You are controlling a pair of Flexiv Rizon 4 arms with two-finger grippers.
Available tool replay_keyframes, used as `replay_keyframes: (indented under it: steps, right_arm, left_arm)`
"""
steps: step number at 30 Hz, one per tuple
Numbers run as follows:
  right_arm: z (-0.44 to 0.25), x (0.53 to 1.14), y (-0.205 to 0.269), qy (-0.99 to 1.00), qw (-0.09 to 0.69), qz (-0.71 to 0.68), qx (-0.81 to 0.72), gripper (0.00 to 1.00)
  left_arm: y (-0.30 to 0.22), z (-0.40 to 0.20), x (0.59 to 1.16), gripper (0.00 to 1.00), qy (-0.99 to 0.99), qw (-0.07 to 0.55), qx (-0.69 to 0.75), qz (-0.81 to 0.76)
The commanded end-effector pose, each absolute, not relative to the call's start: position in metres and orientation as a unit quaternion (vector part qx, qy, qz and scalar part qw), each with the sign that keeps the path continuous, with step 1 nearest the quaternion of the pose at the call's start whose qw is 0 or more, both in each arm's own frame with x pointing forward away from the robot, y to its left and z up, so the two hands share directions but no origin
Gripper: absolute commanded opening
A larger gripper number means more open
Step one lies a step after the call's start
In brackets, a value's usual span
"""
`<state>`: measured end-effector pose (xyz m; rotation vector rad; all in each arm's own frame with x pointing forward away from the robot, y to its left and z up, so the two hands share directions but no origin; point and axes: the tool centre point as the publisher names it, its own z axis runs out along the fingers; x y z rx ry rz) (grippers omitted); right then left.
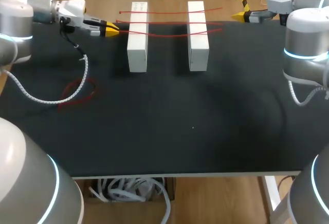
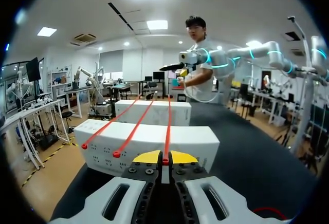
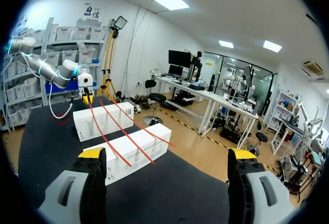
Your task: Grab the tape and strap the tape.
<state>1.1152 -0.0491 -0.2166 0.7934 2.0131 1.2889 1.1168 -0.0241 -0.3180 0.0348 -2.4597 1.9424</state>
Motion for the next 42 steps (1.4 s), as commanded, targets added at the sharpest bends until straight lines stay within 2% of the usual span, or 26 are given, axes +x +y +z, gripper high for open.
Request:
replay_keyframes:
  steps: [1, 10, 20, 31, 42]
  right_arm:
    - [-0.216, 1.115, -0.049, 0.761, 0.306, 0.487, 0.300, 1.00]
    - [-0.216, 1.115, -0.049, 0.761, 0.306, 0.487, 0.300, 1.00]
    - [-0.216, 1.115, -0.049, 0.761, 0.306, 0.487, 0.300, 1.00]
    - [-0.216, 1.115, -0.049, 0.761, 0.306, 0.487, 0.300, 1.00]
    - [-0.216, 1.115, -0.049, 0.761, 0.306, 0.487, 0.300, 1.00]
  left_arm:
    - [-0.023, -0.318, 1.120, 0.00, -0.785, 0.006, 0.007, 0.620]
    - [-0.026, -0.290, 1.116, 0.00, -0.797, -0.014, -0.014, 0.604]
    - [-0.037, -0.220, 1.105, 0.00, -0.740, -0.065, 0.000, 0.669]
    - [-0.065, -0.171, 1.092, 0.00, -0.693, -0.066, -0.013, 0.718]
    - [-0.081, -0.149, 1.091, 0.00, -0.669, -0.075, -0.001, 0.740]
